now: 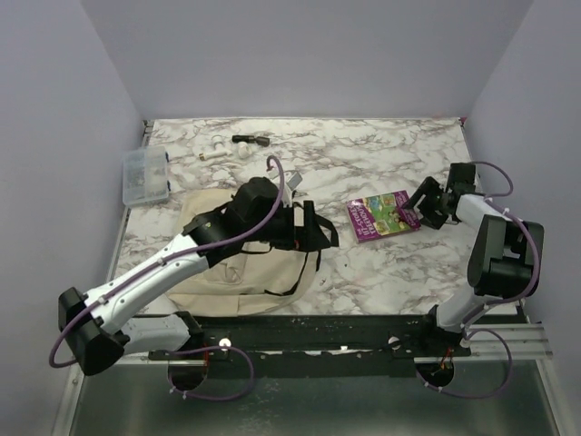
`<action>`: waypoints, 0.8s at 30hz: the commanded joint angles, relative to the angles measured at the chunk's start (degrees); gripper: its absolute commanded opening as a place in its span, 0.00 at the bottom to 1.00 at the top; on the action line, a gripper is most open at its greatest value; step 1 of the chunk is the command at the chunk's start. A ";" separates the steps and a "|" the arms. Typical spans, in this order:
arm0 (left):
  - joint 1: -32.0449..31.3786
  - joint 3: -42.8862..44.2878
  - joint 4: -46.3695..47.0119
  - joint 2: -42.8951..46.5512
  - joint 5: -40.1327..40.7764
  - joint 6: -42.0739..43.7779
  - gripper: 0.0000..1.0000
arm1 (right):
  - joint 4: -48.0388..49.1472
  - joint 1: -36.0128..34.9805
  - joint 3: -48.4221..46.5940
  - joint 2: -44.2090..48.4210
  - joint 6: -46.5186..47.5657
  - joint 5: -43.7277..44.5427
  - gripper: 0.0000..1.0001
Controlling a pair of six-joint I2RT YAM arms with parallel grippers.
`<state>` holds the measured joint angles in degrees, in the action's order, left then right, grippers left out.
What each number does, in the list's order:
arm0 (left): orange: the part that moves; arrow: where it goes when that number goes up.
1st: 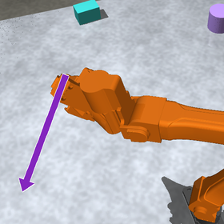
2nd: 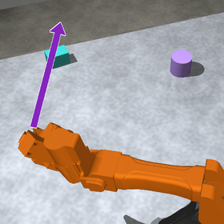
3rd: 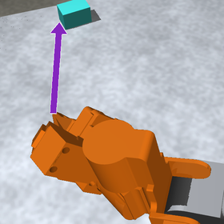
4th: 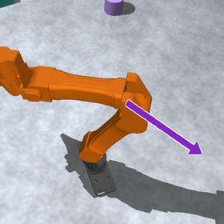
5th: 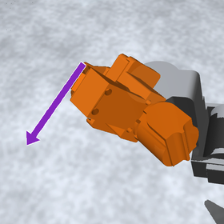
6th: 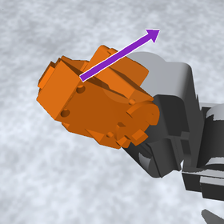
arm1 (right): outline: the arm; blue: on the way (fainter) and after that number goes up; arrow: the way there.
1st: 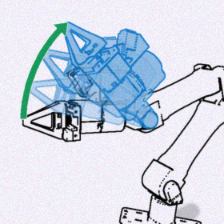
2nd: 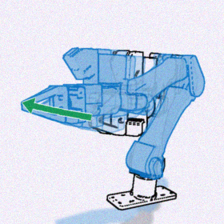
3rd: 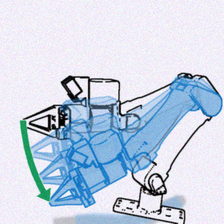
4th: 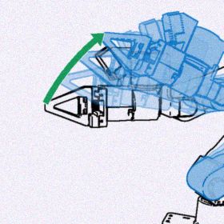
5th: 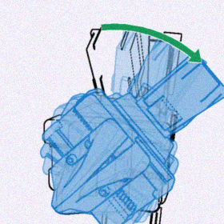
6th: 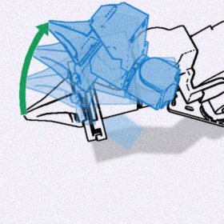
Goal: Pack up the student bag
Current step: Move the book to the center of the board.
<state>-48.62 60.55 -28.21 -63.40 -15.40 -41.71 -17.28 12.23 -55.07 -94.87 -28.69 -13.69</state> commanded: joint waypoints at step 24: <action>-0.87 27.78 0.97 -42.14 1.87 -19.54 0.84 | 6.07 -5.58 3.41 3.96 -2.62 -1.36 0.71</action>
<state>-49.84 83.79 -27.07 -102.24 -14.68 -58.74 -8.97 6.48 -48.36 -86.76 -34.85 -23.79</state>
